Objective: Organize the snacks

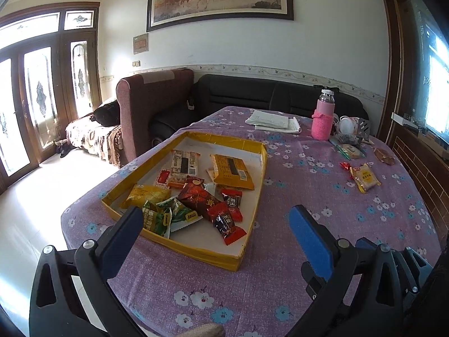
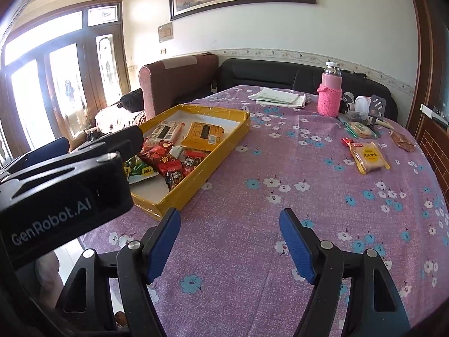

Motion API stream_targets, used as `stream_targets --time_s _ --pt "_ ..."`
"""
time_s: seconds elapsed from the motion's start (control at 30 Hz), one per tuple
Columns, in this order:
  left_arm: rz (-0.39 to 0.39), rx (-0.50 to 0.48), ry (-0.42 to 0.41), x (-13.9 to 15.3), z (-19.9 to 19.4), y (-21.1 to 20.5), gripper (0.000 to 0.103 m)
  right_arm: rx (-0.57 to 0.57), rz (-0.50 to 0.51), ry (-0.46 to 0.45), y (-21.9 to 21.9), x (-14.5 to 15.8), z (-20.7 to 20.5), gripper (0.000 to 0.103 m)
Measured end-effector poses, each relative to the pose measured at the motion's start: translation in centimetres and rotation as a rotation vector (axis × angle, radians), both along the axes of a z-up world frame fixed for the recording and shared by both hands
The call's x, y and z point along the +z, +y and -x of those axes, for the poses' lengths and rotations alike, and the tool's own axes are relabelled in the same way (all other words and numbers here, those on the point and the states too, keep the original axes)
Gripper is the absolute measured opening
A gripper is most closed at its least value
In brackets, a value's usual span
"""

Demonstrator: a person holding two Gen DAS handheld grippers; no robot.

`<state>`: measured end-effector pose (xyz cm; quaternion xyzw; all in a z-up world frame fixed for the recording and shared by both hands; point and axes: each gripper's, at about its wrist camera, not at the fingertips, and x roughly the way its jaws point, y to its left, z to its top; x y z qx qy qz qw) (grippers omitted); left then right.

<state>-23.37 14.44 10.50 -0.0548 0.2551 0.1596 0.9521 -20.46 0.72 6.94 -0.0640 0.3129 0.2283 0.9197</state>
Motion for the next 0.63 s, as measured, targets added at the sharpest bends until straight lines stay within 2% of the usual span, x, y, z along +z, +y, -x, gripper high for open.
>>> stream_targets --time_s 0.27,0.53,0.63 --pt "-0.005 -0.039 0.040 -0.6 -1.6 -1.1 0.103 -0.032 -0.029 0.044 -1.1 -0.4 -1.6 0.076" --pt "-0.016 -0.059 0.061 -0.9 -3.1 -2.1 0.103 -0.007 -0.048 0.065 -1.2 -1.0 -2.4 0.076" --pt "-0.043 -0.083 0.067 -0.8 -3.7 -3.2 0.103 -0.028 -0.060 0.061 -2.0 -0.8 -2.8 0.077"
